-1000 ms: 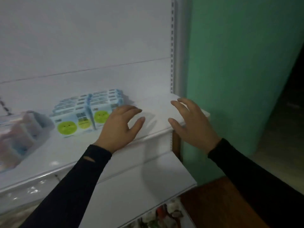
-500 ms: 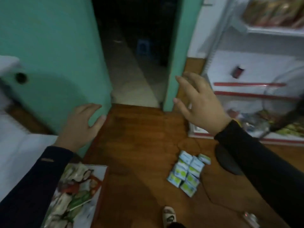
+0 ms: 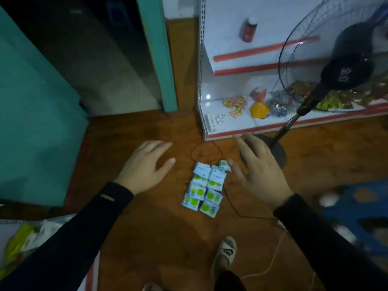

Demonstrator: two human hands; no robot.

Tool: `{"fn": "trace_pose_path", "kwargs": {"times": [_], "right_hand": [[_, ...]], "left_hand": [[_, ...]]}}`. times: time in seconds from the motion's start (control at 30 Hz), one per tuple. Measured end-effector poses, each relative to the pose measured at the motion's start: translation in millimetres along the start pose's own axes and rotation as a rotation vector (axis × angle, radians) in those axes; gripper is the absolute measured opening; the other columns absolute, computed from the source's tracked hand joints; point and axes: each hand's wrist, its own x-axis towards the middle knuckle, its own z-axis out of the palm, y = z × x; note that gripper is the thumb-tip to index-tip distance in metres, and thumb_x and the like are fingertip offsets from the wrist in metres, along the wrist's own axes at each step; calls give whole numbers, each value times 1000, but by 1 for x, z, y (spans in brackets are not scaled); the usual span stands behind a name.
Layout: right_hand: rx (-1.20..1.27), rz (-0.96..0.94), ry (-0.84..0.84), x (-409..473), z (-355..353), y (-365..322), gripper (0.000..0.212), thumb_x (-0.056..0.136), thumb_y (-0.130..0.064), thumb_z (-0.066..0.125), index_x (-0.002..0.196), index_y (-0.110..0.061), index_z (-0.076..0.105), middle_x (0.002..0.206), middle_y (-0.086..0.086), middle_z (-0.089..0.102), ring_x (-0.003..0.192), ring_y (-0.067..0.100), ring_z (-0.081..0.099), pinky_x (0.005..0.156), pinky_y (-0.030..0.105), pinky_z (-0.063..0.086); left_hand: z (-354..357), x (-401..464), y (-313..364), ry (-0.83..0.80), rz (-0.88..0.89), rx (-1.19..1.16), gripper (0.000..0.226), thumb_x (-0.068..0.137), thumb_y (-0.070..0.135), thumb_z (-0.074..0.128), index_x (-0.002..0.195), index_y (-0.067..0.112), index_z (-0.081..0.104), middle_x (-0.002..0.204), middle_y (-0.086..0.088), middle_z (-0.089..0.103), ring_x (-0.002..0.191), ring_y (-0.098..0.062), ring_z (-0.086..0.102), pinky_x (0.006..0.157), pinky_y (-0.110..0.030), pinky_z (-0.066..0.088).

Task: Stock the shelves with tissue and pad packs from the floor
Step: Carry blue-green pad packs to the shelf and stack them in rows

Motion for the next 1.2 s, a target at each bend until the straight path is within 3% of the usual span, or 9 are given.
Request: {"fn": "trace_pose_path", "kwargs": {"times": [0.17, 0.33, 0.57, 0.7, 0.8, 0.9, 1.0, 1.1, 1.2], "right_hand": [[35, 114, -219, -18, 84, 87, 58, 97, -46, 40, 143, -10, 39, 139, 18, 43, 126, 36, 43, 100, 50, 42], [95, 212, -352, -44, 204, 142, 57, 96, -45, 38, 140, -9, 41, 135, 21, 46, 119, 41, 48, 93, 49, 47], [95, 417, -540, -126, 461, 217, 69, 90, -58, 28, 146, -17, 35, 139, 13, 45, 116, 35, 51, 90, 42, 47], [99, 528, -630, -182, 610, 253, 72, 86, -57, 44, 145, -17, 36, 140, 12, 44, 122, 34, 48, 91, 44, 48], [92, 566, -704, -218, 693, 271, 82, 85, -54, 59, 150, -18, 25, 150, 11, 33, 134, 33, 35, 103, 45, 40], [46, 586, -728, -237, 741, 278, 79, 83, -41, 67, 147, -13, 31, 142, 14, 40, 130, 36, 37, 105, 45, 36], [10, 591, -730, -240, 755, 275, 62, 79, -31, 70, 133, -12, 46, 116, 11, 51, 111, 36, 48, 89, 45, 46], [71, 609, -726, -234, 735, 269, 46, 82, -26, 68, 124, -13, 54, 116, 10, 50, 107, 33, 49, 78, 41, 50], [91, 581, -661, -205, 685, 260, 41, 85, -24, 67, 122, -11, 55, 117, 11, 49, 102, 33, 53, 73, 38, 48]], "left_hand": [[100, 63, 11, -184, 6, 8, 59, 93, 54, 35, 136, 16, 50, 134, -5, 52, 125, -21, 42, 100, -31, 34], [226, 108, -28, -373, -12, 15, 60, 91, 53, 37, 135, 15, 50, 136, -8, 50, 127, -26, 42, 102, -32, 33], [501, 140, -143, -616, 50, 88, 60, 93, 52, 48, 141, 16, 42, 133, -9, 50, 123, -29, 44, 102, -39, 36], [646, 140, -200, -690, 72, 160, 69, 92, 54, 48, 147, 16, 30, 140, -10, 41, 129, -30, 37, 104, -36, 33], [726, 143, -228, -698, 32, 218, 82, 88, 56, 54, 150, 14, 19, 148, -14, 28, 136, -32, 24, 108, -38, 24], [772, 143, -240, -653, -11, 262, 84, 83, 53, 62, 145, 11, 25, 148, -17, 22, 136, -34, 19, 109, -38, 22], [788, 137, -239, -632, -26, 178, 71, 80, 44, 70, 132, 9, 34, 132, -16, 39, 124, -34, 34, 102, -36, 29], [768, 133, -233, -636, -79, 71, 53, 80, 30, 73, 116, 12, 38, 113, -14, 47, 104, -36, 49, 84, -41, 42], [712, 137, -230, -595, -106, -50, 41, 80, 18, 69, 108, 13, 39, 107, -13, 47, 95, -36, 52, 75, -44, 44]]}}
